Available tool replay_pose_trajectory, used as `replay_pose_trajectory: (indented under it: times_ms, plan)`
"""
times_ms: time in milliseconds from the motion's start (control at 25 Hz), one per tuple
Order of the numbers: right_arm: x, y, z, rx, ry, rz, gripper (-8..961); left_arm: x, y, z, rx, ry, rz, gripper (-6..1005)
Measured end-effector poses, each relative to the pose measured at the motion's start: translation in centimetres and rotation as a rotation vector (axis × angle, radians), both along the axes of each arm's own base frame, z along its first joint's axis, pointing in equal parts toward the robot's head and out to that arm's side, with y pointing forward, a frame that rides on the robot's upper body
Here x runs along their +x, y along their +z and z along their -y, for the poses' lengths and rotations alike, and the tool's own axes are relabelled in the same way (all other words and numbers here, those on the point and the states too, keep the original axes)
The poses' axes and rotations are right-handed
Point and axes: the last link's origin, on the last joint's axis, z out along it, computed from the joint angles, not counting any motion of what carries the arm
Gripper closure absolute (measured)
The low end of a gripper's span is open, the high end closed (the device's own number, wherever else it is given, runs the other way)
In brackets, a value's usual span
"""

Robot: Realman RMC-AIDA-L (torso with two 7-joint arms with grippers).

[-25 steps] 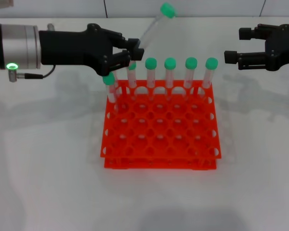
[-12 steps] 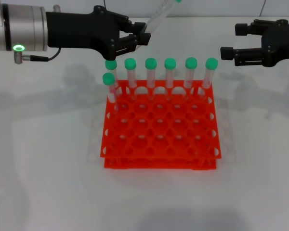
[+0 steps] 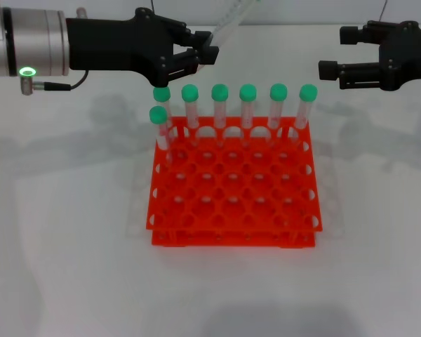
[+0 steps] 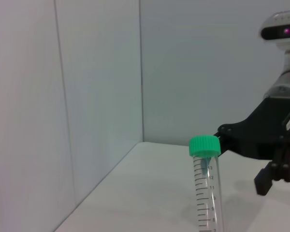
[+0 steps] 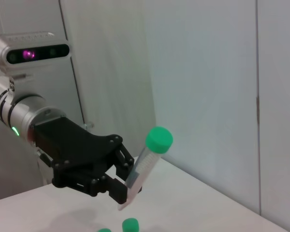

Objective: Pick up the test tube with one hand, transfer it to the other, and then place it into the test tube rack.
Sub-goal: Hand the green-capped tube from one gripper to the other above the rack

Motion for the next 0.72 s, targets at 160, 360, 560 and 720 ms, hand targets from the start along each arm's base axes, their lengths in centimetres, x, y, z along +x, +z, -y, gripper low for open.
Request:
replay_pose_trajectory:
  times_ms: [160,360,560,720]
  plan:
    - [-0.28,-0.01,-0.10,0.000,0.008,-0.003,109,-0.45,0.05,0.06,0.009,0.015,0.001,786]
    - [-0.53,0.02,-0.25,0.002,0.014,-0.004,109,-0.78,0.14,0.13,0.018,0.026,0.005,786]
    - [-0.67,0.02,-0.34,0.004,0.016,-0.004,109,-0.68,0.22,0.14,0.018,0.020,0.007,785]
    - [-0.88,0.04,-0.44,0.005,0.021,-0.008,110,-0.60,0.23,0.15,0.017,0.016,0.008,785]
